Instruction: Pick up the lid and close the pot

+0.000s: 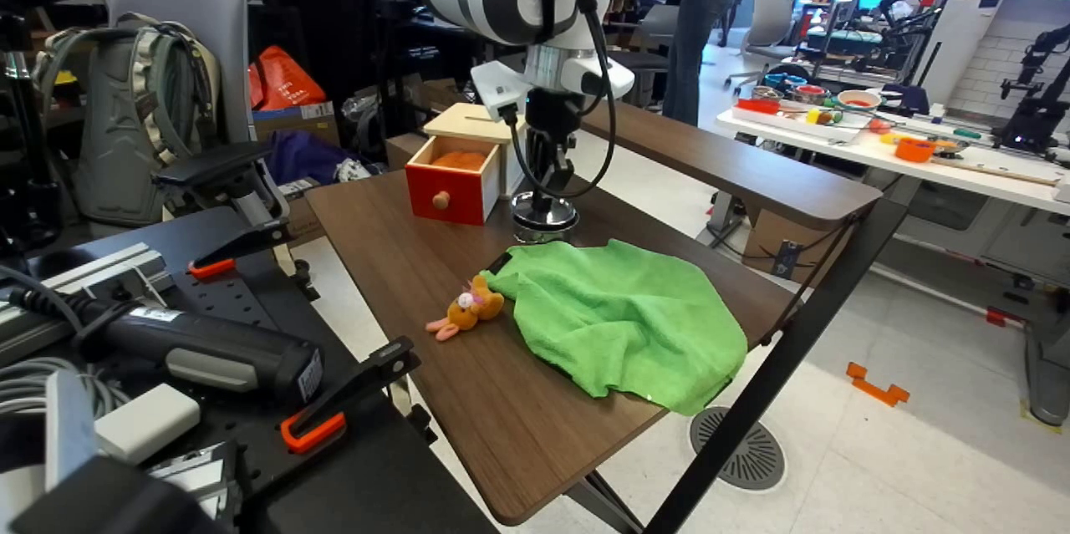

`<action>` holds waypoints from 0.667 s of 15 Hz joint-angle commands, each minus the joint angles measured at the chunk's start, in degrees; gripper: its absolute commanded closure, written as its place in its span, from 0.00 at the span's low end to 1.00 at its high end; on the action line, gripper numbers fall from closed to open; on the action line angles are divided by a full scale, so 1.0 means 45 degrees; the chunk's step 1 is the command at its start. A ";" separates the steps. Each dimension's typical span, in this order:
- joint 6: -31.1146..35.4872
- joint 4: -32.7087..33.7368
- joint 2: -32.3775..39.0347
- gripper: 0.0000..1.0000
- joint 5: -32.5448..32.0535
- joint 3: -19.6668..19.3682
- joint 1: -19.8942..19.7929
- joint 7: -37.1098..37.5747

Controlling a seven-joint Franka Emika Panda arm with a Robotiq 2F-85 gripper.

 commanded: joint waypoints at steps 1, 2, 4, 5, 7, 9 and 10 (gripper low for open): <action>-0.0257 -0.0445 -0.0494 0.95 -0.0197 -0.0387 0.0226 0.0066; -0.0226 -0.0428 -0.0462 0.95 -0.0240 -0.0475 0.0253 0.0108; -0.0242 -0.0401 -0.0420 0.95 -0.0253 -0.0571 0.0249 0.0115; -0.0247 -0.0399 -0.0412 0.95 -0.0274 -0.0615 0.0267 0.0123; -0.0290 -0.0387 -0.0387 0.95 -0.0245 -0.0622 0.0235 0.0080; -0.0287 -0.0412 -0.0392 0.95 -0.0235 -0.0618 0.0235 0.0064; -0.0286 -0.0424 -0.0398 0.95 -0.0233 -0.0615 0.0237 0.0061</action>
